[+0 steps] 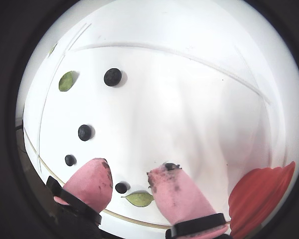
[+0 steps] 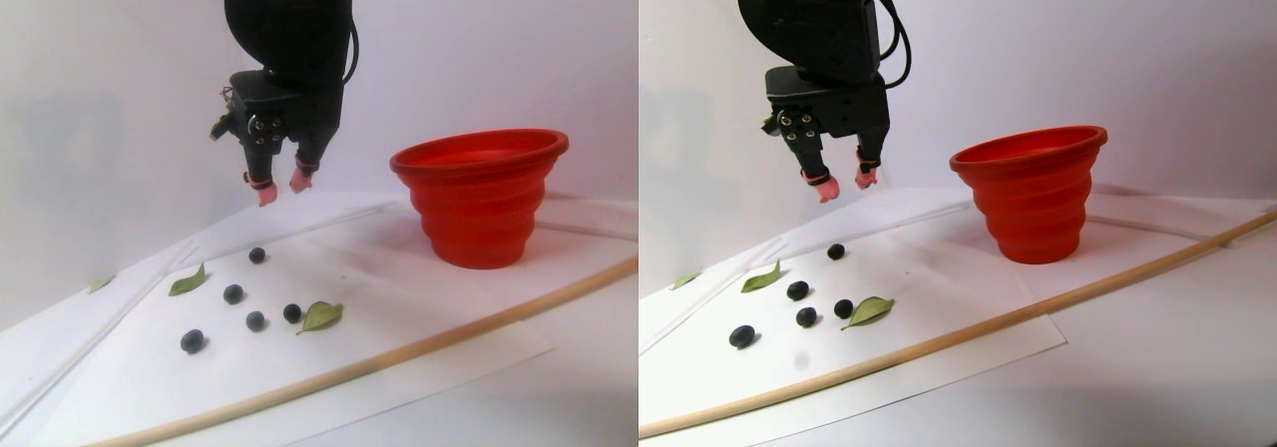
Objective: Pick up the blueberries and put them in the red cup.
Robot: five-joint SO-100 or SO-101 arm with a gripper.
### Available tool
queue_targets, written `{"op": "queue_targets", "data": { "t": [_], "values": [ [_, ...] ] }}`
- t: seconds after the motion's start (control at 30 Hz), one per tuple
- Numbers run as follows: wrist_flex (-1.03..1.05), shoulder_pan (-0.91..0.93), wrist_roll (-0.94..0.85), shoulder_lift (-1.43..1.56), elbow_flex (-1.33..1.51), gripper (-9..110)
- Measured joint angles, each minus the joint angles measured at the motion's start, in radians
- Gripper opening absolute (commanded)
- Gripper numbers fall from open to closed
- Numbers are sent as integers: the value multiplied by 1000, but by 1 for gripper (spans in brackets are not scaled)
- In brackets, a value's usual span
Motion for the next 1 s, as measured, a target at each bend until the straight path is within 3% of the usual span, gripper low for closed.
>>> {"op": "queue_targets", "data": {
  "t": [1.0],
  "values": [
    [-184,-63,57,-264,-153,16]
  ]
}}
